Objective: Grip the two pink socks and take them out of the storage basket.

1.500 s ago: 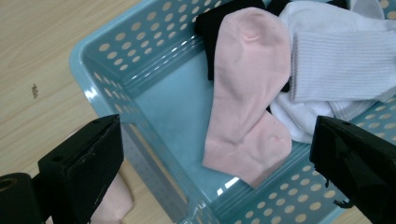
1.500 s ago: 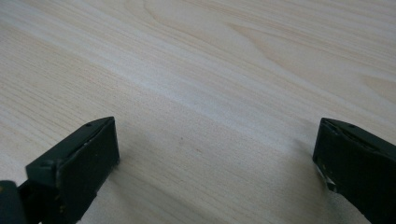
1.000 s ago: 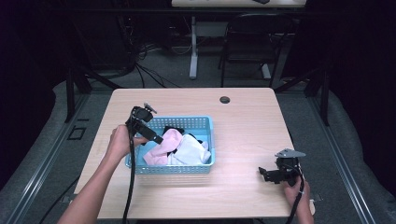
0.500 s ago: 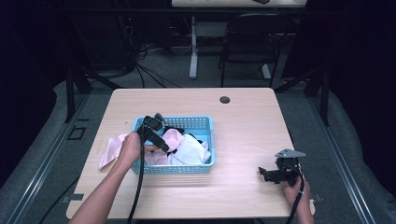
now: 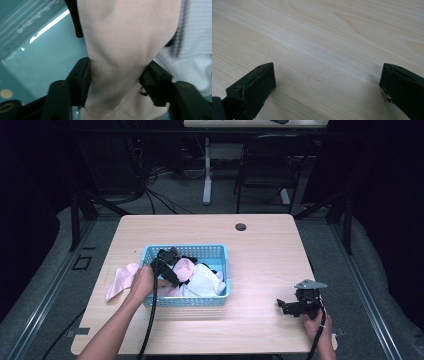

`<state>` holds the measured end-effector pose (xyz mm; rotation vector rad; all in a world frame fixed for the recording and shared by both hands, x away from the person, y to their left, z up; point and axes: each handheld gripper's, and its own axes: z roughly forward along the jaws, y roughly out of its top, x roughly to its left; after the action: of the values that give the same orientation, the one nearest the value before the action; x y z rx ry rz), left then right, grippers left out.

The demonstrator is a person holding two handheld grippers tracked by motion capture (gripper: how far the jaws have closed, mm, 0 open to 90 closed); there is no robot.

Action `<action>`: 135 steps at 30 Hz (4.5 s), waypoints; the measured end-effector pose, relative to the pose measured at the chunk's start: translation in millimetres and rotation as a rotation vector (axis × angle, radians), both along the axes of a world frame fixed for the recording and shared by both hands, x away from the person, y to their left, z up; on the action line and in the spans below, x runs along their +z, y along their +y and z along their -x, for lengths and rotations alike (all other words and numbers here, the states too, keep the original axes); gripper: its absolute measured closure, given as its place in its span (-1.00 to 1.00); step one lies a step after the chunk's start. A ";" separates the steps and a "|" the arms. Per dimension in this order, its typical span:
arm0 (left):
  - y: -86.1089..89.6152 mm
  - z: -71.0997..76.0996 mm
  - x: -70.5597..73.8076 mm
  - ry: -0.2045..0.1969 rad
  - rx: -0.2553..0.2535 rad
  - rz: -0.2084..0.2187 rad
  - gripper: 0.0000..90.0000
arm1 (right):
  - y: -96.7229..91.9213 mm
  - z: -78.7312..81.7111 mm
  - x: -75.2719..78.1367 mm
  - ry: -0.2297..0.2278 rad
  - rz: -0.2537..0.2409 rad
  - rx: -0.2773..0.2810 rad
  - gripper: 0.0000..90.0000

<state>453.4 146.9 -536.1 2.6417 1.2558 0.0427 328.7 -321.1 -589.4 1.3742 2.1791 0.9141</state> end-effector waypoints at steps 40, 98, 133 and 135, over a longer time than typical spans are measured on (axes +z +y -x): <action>13.4 12.3 68.6 -0.111 -0.045 0.049 0.79 | 0.0 0.0 0.0 0.000 0.000 0.000 -1.00; 94.2 30.3 155.7 -0.244 0.072 0.017 0.82 | 0.0 0.0 0.0 0.000 0.000 0.000 -1.00; 174.3 18.9 28.9 -0.011 0.269 -0.035 0.82 | 0.0 0.1 0.1 0.000 0.001 0.001 -1.00; 174.5 16.7 22.3 -0.005 0.279 -0.025 0.82 | 0.0 0.1 0.0 0.000 0.001 0.000 -1.00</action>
<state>436.7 321.4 -513.8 2.4645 1.6217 0.1089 328.6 -321.0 -589.3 1.3734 2.1797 0.9127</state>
